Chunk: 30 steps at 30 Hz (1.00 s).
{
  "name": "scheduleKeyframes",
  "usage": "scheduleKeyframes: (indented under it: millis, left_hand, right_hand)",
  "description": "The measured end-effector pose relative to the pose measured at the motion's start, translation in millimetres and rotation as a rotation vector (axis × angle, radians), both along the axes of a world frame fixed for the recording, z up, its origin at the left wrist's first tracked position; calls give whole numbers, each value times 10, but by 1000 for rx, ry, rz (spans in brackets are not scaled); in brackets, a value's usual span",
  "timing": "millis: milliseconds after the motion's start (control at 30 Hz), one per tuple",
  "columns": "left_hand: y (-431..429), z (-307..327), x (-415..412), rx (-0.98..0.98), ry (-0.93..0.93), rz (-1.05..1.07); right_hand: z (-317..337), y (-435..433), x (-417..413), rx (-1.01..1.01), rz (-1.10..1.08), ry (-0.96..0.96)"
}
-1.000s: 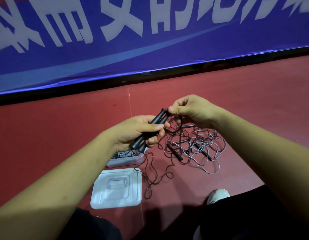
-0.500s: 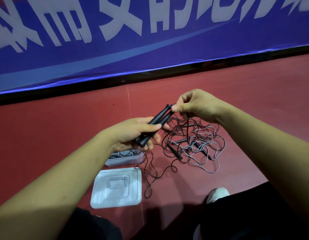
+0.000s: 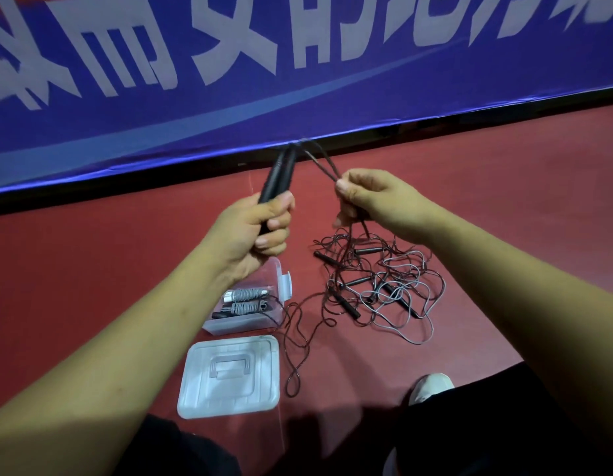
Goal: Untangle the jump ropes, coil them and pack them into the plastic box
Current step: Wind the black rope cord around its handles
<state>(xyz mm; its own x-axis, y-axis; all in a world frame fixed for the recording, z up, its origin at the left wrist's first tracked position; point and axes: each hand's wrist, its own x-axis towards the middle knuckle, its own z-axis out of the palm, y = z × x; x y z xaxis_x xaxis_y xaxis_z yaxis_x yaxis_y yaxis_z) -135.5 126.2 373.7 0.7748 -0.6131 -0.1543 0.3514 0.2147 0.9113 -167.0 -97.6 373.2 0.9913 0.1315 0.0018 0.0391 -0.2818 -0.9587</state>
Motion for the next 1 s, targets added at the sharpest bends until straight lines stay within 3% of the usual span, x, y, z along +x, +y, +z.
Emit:
scheduleKeyframes:
  millis: [133, 267, 367, 500, 767, 1000]
  left_hand:
    - [29, -14, 91, -50, -4, 226]
    - [35, -38, 173, -29, 14, 440]
    - [28, -58, 201, 9, 14, 552]
    - [9, -98, 200, -122, 91, 625]
    - [38, -52, 272, -477, 313, 698]
    - [26, 1, 242, -445, 305, 675]
  right_hand:
    - [-63, 134, -36, -166, -1, 33]
    - [-15, 242, -62, -126, -14, 55]
    - [-18, 332, -117, 97, 75, 189]
    - [16, 443, -178, 396, 158, 314]
    - [-176, 592, -240, 174, 150, 291]
    - [-256, 767, -281, 193, 148, 351]
